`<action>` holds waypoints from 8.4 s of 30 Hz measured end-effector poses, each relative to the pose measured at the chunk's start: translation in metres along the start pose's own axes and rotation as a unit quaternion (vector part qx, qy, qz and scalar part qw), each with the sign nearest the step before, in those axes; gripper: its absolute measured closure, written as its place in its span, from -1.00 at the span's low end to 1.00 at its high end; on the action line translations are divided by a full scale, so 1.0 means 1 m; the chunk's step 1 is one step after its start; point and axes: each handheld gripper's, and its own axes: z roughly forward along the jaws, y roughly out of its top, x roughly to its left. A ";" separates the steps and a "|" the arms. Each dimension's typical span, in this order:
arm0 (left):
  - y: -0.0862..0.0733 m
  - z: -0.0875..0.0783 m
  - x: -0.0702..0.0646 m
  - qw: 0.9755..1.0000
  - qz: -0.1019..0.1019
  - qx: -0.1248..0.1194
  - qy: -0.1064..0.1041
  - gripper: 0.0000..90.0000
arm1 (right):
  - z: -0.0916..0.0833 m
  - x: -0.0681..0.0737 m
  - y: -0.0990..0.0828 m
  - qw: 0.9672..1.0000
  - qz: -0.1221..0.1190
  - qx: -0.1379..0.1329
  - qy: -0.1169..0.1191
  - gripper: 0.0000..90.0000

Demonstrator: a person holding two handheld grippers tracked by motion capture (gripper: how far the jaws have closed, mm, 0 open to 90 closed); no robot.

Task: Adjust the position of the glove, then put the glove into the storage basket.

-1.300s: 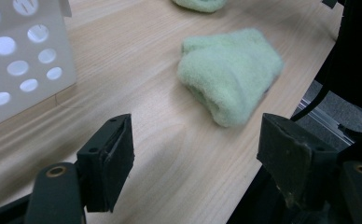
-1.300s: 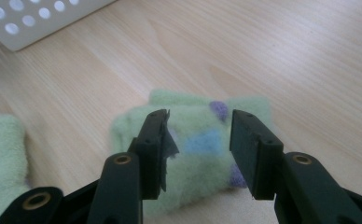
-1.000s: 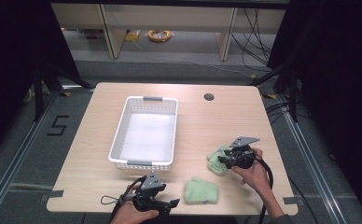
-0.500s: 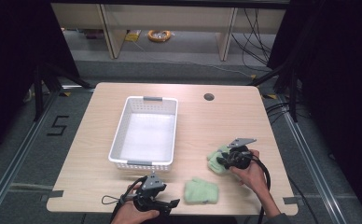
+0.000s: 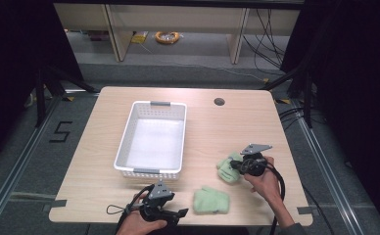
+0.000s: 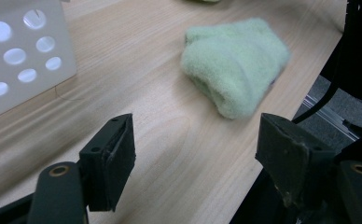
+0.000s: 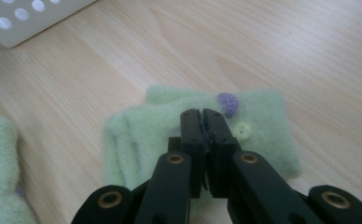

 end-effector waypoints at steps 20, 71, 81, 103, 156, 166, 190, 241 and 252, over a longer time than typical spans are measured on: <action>0.000 -0.003 -0.001 1.000 0.001 -0.009 0.002 -0.39 | -0.051 0.041 0.010 0.996 -0.001 -0.074 0.048 0.96; 0.042 0.016 -0.019 0.995 0.075 -0.031 -0.052 0.84 | -0.060 0.113 -0.013 0.991 -0.005 -0.080 0.107 0.96; 0.051 0.018 -0.014 0.994 0.091 -0.020 -0.057 0.86 | -0.057 0.121 -0.031 0.990 0.023 -0.074 0.118 0.96; 0.044 0.035 0.006 0.998 0.033 0.001 -0.060 0.81 | -0.071 0.094 -0.039 0.999 -0.002 -0.025 0.031 0.43; 0.039 0.018 0.007 0.997 -0.040 -0.011 -0.060 0.18 | -0.065 0.083 -0.053 0.995 0.073 -0.027 0.059 0.14; 0.031 0.035 -0.004 0.996 -0.060 0.016 -0.067 0.19 | -0.045 0.087 -0.043 0.993 0.091 0.014 0.072 0.12; 0.031 0.053 -0.002 0.993 -0.078 0.041 -0.078 0.46 | -0.021 0.069 -0.053 0.984 0.132 0.029 0.120 0.25; 0.046 0.003 0.006 0.994 -0.054 -0.024 -0.093 0.74 | -0.052 0.085 -0.016 0.983 0.096 -0.044 0.147 0.65; 0.057 -0.023 0.023 0.995 -0.056 -0.025 -0.079 0.73 | -0.048 0.095 0.017 0.982 0.094 -0.047 0.158 0.65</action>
